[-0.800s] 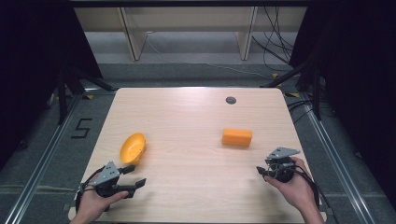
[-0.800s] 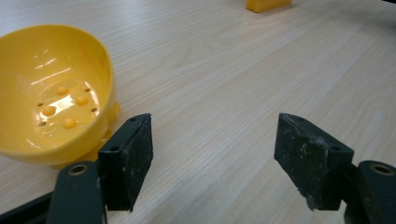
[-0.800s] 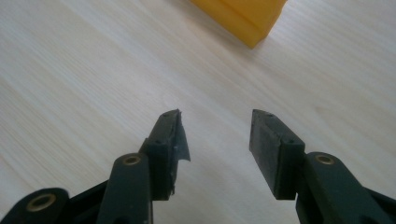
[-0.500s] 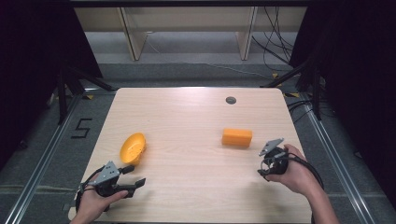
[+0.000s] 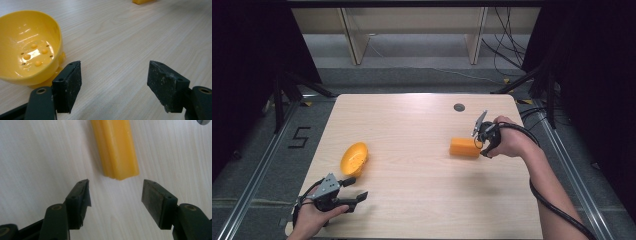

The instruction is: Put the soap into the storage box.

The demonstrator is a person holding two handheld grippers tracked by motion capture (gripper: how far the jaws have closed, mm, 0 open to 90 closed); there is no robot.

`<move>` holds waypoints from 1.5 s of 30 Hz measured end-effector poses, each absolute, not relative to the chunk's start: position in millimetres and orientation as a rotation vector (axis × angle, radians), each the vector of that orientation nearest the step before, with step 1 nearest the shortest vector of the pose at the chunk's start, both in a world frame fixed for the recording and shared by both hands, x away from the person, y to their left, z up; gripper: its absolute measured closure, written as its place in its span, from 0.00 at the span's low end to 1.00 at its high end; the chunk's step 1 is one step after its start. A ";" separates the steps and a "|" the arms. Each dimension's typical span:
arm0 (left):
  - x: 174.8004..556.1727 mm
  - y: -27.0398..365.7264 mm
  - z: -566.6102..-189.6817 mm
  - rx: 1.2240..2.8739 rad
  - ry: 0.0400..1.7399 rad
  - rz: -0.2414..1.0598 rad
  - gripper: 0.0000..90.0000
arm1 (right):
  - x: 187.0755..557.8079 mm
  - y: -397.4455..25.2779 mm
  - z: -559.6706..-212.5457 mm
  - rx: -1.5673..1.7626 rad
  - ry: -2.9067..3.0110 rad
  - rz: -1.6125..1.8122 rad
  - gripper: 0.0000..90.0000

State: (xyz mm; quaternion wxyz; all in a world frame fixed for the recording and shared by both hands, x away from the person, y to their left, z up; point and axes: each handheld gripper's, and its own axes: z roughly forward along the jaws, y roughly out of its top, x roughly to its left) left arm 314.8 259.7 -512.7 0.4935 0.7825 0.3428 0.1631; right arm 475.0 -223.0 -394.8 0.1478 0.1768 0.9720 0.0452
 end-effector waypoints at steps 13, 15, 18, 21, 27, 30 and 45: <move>314.7 259.9 -512.9 1.897 0.844 0.385 0.30 | 503.5 -199.1 -409.9 0.402 2.842 0.056 0.42; 314.6 260.2 -512.7 1.899 0.840 0.389 0.30 | 508.8 -193.0 -413.2 0.395 2.846 0.038 0.41; 314.9 260.9 -512.5 1.901 0.836 0.398 0.30 | 513.3 -188.0 -418.2 0.379 2.864 0.021 0.41; 315.0 260.9 -512.5 1.902 0.836 0.397 0.30 | 516.2 -185.2 -426.0 0.380 2.865 -0.006 0.41; 314.9 260.2 -513.3 1.893 0.846 0.386 0.30 | 519.0 -177.7 -437.5 0.420 2.893 -0.006 0.45; 314.9 259.9 -513.3 1.889 0.848 0.381 0.30 | 523.5 -176.8 -441.4 0.349 2.901 -0.005 0.50; 315.2 259.6 -514.0 1.887 0.843 0.398 0.30 | 518.5 -175.5 -444.8 0.315 2.953 -0.021 0.68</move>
